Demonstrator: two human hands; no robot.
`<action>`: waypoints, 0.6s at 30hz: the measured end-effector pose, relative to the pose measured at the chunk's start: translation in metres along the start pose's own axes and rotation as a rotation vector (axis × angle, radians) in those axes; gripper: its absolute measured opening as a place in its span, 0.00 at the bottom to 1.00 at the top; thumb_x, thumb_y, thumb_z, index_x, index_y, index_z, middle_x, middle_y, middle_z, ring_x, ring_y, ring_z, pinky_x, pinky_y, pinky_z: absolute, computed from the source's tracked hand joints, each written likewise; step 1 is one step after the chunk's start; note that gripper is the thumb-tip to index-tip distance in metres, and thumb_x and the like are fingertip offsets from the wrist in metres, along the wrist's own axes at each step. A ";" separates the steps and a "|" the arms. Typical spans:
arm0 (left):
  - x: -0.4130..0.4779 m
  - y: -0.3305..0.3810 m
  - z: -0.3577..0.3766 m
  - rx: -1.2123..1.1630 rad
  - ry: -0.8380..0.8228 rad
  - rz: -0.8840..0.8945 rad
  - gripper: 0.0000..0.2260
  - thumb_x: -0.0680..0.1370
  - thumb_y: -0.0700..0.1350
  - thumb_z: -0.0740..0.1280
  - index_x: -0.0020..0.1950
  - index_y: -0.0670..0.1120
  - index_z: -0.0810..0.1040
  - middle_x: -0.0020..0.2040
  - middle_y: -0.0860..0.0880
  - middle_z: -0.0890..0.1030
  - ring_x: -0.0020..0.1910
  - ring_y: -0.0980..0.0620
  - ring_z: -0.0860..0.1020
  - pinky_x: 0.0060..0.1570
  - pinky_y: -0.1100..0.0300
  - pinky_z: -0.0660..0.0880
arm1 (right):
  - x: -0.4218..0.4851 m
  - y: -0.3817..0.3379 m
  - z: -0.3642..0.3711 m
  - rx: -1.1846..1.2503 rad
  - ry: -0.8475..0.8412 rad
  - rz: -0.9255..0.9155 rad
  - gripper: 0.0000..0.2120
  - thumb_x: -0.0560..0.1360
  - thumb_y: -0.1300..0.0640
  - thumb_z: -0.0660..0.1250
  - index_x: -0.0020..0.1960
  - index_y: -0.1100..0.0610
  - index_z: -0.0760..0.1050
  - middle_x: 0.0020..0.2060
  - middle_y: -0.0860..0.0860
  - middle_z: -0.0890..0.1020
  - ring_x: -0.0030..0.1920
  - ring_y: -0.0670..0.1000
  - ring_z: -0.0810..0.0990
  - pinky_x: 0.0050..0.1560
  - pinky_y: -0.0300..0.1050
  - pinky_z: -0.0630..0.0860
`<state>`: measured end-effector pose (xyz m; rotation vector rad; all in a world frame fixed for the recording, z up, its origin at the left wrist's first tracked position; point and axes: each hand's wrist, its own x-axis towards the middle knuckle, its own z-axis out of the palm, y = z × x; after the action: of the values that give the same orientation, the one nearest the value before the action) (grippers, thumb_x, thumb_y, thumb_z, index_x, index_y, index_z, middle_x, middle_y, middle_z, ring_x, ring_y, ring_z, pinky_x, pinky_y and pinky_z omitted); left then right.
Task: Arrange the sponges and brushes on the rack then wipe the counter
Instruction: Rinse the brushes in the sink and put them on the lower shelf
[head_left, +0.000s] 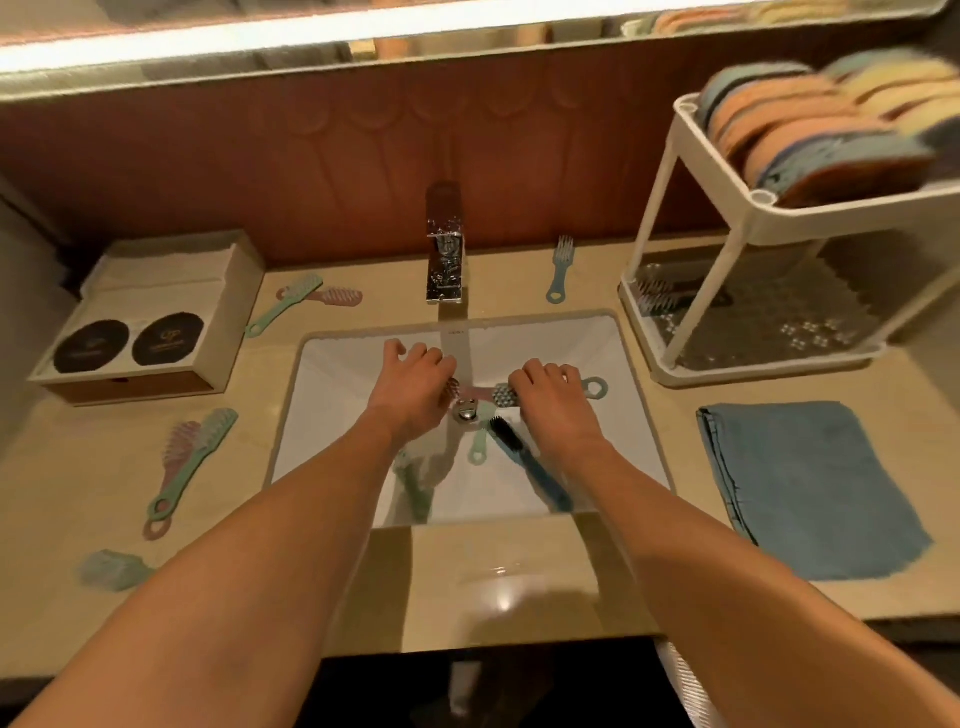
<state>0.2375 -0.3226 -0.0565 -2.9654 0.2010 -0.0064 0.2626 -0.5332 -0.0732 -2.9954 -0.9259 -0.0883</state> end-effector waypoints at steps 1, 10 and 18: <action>0.000 0.005 -0.006 -0.022 0.007 -0.010 0.12 0.79 0.55 0.66 0.58 0.51 0.73 0.55 0.49 0.78 0.58 0.46 0.73 0.63 0.45 0.61 | -0.003 0.004 -0.006 -0.003 0.016 0.009 0.22 0.66 0.69 0.73 0.58 0.57 0.74 0.53 0.56 0.76 0.52 0.60 0.76 0.57 0.54 0.69; 0.012 0.052 -0.047 -0.075 0.126 0.049 0.12 0.83 0.56 0.59 0.53 0.50 0.74 0.52 0.49 0.79 0.53 0.46 0.74 0.58 0.48 0.63 | -0.054 0.052 -0.037 -0.022 0.134 0.093 0.26 0.65 0.71 0.72 0.61 0.57 0.74 0.53 0.56 0.77 0.53 0.61 0.76 0.62 0.56 0.67; 0.036 0.099 -0.073 -0.157 0.182 0.089 0.13 0.83 0.59 0.59 0.50 0.51 0.75 0.49 0.51 0.79 0.50 0.48 0.74 0.50 0.51 0.60 | -0.091 0.106 -0.059 -0.059 0.132 0.221 0.22 0.74 0.70 0.65 0.65 0.54 0.71 0.61 0.54 0.75 0.63 0.58 0.72 0.69 0.54 0.60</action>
<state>0.2590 -0.4368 -0.0015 -3.1082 0.3740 -0.2621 0.2439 -0.6730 -0.0181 -3.0761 -0.5872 -0.3122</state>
